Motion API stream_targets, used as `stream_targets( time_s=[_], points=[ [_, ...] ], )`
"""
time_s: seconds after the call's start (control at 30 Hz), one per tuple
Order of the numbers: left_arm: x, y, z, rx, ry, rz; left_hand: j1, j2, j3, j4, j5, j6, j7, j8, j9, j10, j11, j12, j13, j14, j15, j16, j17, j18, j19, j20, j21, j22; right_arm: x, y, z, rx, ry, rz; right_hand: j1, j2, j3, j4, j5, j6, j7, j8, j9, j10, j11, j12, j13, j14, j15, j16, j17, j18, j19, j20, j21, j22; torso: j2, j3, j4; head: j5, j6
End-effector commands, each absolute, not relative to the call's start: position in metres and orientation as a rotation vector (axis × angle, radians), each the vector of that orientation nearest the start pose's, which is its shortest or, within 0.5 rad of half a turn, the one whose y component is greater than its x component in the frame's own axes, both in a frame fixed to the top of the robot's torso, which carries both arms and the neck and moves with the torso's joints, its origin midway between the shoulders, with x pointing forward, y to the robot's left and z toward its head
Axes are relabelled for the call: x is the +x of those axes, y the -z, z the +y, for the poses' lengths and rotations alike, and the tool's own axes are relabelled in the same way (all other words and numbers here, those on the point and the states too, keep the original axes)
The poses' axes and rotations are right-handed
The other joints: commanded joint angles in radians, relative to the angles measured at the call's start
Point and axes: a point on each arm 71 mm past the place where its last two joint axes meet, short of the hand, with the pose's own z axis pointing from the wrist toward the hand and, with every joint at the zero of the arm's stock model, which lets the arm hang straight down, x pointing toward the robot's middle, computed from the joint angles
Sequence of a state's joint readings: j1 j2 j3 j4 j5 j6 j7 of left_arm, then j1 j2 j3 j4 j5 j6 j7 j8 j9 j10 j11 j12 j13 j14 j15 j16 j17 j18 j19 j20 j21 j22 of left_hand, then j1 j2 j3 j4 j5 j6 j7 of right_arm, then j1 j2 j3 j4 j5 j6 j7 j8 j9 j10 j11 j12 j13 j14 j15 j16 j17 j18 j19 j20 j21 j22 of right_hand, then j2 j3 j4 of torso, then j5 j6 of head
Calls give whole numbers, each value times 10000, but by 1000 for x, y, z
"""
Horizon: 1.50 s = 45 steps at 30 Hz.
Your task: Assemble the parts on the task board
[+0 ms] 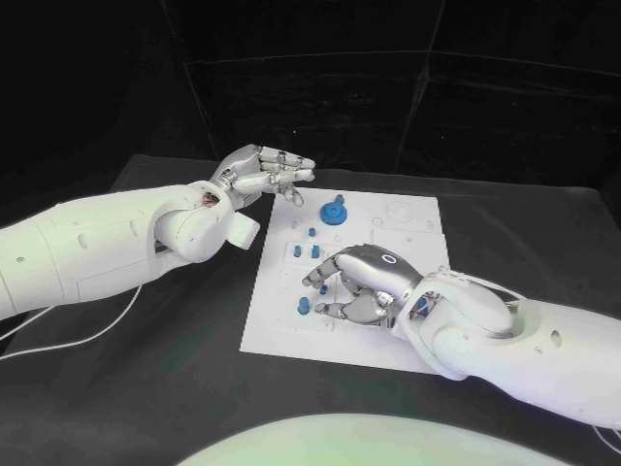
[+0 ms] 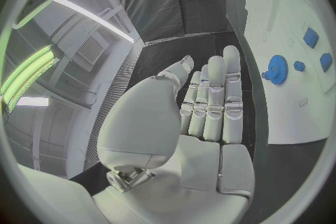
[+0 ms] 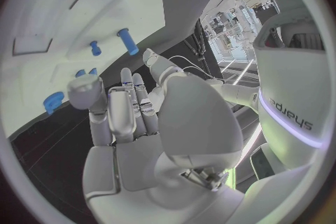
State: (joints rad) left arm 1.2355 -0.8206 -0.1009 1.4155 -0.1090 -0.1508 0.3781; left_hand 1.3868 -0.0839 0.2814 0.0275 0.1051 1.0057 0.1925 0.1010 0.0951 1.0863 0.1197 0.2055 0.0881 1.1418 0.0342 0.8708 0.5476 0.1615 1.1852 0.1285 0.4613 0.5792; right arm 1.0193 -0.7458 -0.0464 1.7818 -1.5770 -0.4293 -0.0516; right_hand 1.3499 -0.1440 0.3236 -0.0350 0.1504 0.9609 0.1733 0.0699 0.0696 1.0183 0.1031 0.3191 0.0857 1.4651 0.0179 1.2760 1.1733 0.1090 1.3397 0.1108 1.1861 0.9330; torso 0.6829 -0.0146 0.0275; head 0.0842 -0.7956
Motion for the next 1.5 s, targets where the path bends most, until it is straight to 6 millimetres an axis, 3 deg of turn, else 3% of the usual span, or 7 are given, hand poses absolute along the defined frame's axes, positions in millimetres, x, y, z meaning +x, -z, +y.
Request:
stream_targets(
  time_s=[0.03,0.33,0.4,0.67,0.77,0.97,1.5],
  points=[
    [504,187,221,-9595,15689,15490,-1,96,-79,-15,-12,-72,-13,22,-16,-69,-6,48,8,-44,3,-10,-12,198,27,18,-36,-22,388,205,-103,-1495,-10901,16358,-44,97,-56,95,162,214,-29,101,28,786,-141,389,114,270,-144,209,227,39,206,-43,250,364,-24,-9,-23,-208,145],
    [504,188,223,-9633,15634,15537,-15,104,-93,-3,-13,-72,-18,29,-16,-70,-6,60,10,-49,5,-7,-12,196,28,21,-43,-28,400,189,-167,547,-9688,16908,-207,64,-627,301,221,1236,-586,911,239,2315,-830,2602,1738,628,-702,1218,1456,-286,999,-590,1496,2228,-180,-114,-202,-725,283],
    [504,189,223,-9634,15630,15534,-15,104,-93,-3,-13,-72,-18,29,-16,-70,-6,60,10,-49,5,-7,-12,196,28,21,-43,-28,401,188,-180,873,-9218,17006,-341,45,-1135,394,378,1359,-758,1512,594,2661,-1099,5805,5269,691,-859,1452,1736,-339,1106,-743,1702,2536,-217,-123,-274,-864,265],
    [504,189,223,-9635,15635,15535,-15,104,-93,-3,-13,-72,-18,29,-16,-70,-6,60,10,-49,5,-7,-12,196,28,21,-43,-28,401,193,-221,1739,-7013,17716,-1257,179,-2141,1285,1589,385,-765,2465,1467,3134,-898,9339,9800,828,-789,2131,2678,-486,1321,-672,2134,3249,-239,-130,-250,-1210,247],
    [503,189,225,-9649,15599,15515,-31,116,-114,14,-13,-69,-26,41,-15,-76,-10,76,13,-57,7,-2,-13,196,29,24,-54,-37,397,200,-231,1932,-6237,18176,-1779,155,-2713,1809,2292,-75,-711,2618,1666,3046,-832,9463,10016,848,-725,2236,2826,-499,1349,-629,2207,3373,-218,-125,-272,-1161,344],
    [503,189,227,-9659,15568,15486,-49,123,-130,29,-13,-68,-28,49,-14,-78,-11,87,15,-61,8,2,-13,195,31,26,-61,-44,389,218,-241,2098,-5257,19153,-2024,207,-3568,2669,2107,-511,-660,2976,2000,2934,-777,9504,10246,862,-670,2336,2967,-505,1348,-569,2252,3451,-260,-135,-356,-1056,305],
    [503,189,229,-9669,15543,15452,-49,123,-130,29,-13,-68,-28,49,-14,-78,-11,87,15,-61,8,2,-13,195,31,26,-61,-44,379,231,-233,1034,-4718,19542,-1683,228,-4467,3266,1892,-699,-721,3609,2467,3052,-808,9627,10709,865,-684,2372,3012,-512,1354,-573,2292,3533,-268,-145,-356,-1020,211]
  ],
)
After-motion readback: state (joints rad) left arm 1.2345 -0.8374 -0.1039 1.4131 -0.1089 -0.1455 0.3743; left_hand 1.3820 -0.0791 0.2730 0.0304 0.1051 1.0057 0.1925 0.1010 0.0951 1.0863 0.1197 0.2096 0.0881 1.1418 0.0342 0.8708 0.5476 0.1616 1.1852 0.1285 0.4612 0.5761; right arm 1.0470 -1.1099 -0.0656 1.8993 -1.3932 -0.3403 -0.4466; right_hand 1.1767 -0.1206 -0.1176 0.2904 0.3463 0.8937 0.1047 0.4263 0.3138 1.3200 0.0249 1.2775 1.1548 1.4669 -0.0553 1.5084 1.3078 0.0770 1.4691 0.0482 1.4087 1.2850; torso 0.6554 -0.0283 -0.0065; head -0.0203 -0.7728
